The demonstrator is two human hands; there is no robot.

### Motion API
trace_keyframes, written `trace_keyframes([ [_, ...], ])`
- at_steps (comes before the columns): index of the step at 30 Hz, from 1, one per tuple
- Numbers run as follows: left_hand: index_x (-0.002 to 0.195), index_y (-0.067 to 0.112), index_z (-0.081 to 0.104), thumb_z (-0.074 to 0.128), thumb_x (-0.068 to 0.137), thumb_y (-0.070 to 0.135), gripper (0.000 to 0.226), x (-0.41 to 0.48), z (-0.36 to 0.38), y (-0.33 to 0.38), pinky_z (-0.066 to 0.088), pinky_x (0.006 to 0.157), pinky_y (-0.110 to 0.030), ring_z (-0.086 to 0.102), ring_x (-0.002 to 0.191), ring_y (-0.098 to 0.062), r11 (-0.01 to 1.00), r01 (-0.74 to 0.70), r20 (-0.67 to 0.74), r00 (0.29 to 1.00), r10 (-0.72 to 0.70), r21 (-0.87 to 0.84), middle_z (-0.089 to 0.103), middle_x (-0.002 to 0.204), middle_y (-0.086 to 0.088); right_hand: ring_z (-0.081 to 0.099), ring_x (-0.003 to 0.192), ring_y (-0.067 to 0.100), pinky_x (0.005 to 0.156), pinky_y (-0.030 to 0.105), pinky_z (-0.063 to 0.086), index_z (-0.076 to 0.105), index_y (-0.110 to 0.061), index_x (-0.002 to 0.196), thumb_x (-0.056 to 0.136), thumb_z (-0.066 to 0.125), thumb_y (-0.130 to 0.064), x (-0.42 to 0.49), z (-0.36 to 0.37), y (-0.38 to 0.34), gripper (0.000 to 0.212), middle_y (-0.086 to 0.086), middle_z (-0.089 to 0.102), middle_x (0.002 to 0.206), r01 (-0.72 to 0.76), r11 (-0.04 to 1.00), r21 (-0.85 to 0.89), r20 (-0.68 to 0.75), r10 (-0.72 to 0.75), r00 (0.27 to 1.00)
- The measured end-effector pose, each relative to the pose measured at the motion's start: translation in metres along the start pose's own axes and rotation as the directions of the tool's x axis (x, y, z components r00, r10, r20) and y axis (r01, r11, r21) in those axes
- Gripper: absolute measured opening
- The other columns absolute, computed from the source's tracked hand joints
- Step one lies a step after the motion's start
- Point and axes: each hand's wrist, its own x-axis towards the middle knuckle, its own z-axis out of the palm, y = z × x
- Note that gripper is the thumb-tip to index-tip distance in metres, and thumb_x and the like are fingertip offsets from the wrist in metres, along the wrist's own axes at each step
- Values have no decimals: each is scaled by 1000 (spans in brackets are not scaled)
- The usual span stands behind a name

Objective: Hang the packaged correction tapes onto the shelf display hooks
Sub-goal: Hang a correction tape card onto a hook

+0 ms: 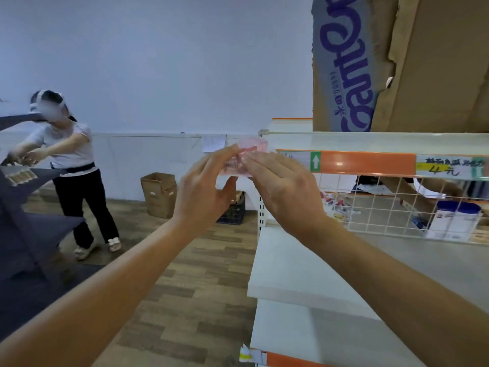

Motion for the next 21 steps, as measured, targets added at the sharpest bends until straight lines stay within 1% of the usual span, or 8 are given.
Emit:
trace_keyframes([
  [2,124,15,53,66,82,11,45,-14,-5,6,49,83,-18,60,93,-8,998,0,-108,994,-6,-55,62,113,5,67,105,27,91,40,53,69,-2,111,87,62,-3,-9,-1,-13,25,13,70,112,29,999,41,-42,-28,999],
  [6,127,12,46,75,81,12,54,-42,-11,21,51,88,-27,64,102,-21,993,26,-203,978,-50,-119,59,118,-4,67,104,27,91,39,54,69,0,109,90,59,-5,-24,-10,-38,22,15,70,111,66,988,141,-119,-49,992],
  [9,130,5,40,75,80,10,62,-63,-12,27,47,97,-29,58,114,-26,993,33,-172,984,-53,-116,53,128,-12,68,103,24,90,33,54,69,-1,111,90,60,-7,-37,-15,-54,24,12,70,111,-2,970,243,-116,31,993],
  [13,136,-5,29,77,78,9,77,-95,-4,24,40,108,-34,43,132,-36,994,80,-61,995,-84,-77,38,143,-21,67,100,11,84,18,51,68,-7,115,93,56,-12,-54,-14,-67,25,3,71,111,-233,860,454,14,255,967],
  [15,139,-8,22,76,79,15,84,-113,2,21,37,111,-42,28,142,-33,993,102,10,995,-101,-55,25,151,-19,67,93,9,79,18,52,69,-8,114,94,57,-15,-64,-8,-71,25,1,73,105,-378,783,493,104,378,920],
  [18,142,-11,14,75,80,25,94,-139,12,17,22,118,-28,11,148,-20,989,144,105,984,-142,-14,14,154,-21,64,81,1,71,10,47,71,-14,112,94,55,-20,-76,1,-77,24,-4,74,98,-578,661,479,282,507,814],
  [19,143,-9,13,75,80,30,97,-147,15,18,21,118,-27,9,149,-19,987,162,139,977,-159,-4,12,155,-22,60,75,-3,67,6,43,72,-16,109,94,56,-20,-79,4,-79,23,-6,74,93,-633,622,460,334,540,773],
  [21,145,-5,11,71,80,40,99,-163,23,18,23,118,-33,9,149,-24,983,180,204,961,-186,46,9,155,-22,57,65,1,61,10,42,75,-17,99,94,57,-20,-86,8,-82,19,-5,74,83,-742,525,417,436,601,670],
])
